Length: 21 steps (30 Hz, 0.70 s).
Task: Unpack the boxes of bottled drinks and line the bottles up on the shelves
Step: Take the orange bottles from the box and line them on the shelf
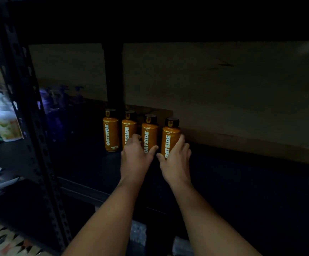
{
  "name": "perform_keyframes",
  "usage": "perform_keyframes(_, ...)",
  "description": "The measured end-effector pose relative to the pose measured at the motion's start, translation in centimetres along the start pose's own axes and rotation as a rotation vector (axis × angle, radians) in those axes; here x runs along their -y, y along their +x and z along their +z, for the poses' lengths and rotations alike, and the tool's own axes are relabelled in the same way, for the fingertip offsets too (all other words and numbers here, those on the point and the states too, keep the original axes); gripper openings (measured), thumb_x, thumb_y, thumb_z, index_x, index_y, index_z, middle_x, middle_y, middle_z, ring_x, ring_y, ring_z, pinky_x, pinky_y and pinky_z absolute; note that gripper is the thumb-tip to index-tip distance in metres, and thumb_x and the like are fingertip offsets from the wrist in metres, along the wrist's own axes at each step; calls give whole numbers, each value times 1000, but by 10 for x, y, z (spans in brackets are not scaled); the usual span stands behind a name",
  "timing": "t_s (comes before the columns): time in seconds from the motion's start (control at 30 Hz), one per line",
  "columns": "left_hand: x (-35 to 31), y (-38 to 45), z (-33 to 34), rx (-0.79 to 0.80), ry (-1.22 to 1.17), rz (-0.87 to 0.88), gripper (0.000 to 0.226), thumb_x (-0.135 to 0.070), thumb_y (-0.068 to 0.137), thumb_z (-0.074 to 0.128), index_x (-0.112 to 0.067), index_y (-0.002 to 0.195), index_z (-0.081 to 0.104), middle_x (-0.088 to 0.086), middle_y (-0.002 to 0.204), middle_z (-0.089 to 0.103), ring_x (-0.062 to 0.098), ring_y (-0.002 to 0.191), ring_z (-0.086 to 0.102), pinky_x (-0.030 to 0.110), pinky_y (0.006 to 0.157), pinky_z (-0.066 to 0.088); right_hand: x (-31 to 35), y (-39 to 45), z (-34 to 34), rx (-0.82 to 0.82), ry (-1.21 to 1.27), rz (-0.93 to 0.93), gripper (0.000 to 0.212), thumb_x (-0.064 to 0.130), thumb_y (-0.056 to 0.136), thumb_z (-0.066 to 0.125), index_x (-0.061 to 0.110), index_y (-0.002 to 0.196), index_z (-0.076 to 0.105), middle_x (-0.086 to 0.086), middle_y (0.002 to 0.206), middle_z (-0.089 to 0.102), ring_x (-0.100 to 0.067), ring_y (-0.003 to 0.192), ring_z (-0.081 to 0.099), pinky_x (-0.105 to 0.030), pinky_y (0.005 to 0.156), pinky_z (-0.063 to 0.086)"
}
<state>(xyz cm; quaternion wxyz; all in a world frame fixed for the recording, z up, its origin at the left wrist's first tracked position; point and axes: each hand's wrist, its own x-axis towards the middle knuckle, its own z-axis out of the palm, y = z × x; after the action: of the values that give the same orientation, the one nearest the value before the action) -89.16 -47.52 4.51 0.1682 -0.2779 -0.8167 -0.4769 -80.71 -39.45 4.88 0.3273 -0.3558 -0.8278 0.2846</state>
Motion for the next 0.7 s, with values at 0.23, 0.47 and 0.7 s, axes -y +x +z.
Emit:
perform_keyframes(0.23,0,-1,-2,-29,-15,-11,55,-36,82,84,-14,126,59,4,119,66,17,108,65,33,87,58,-2,-2,-1,44,16,-24,107,21,90,71,23,159,-11,-7,159,16,-26,145,22,-41,113,35)
perform_keyframes(0.47,1,-2,-3,-43,-46,-29,51,-34,83,83,-15,125,61,3,120,66,18,110,65,28,84,54,-1,-2,2,49,16,-52,105,18,92,70,24,159,-10,-5,158,19,-24,146,23,-41,114,35)
perform_keyframes(0.7,2,-1,-3,-53,-56,-34,51,-34,82,84,-16,124,62,3,120,67,16,110,66,24,81,48,-2,-3,2,51,26,-68,103,18,92,71,25,160,-7,-4,156,22,-23,144,26,-40,113,35)
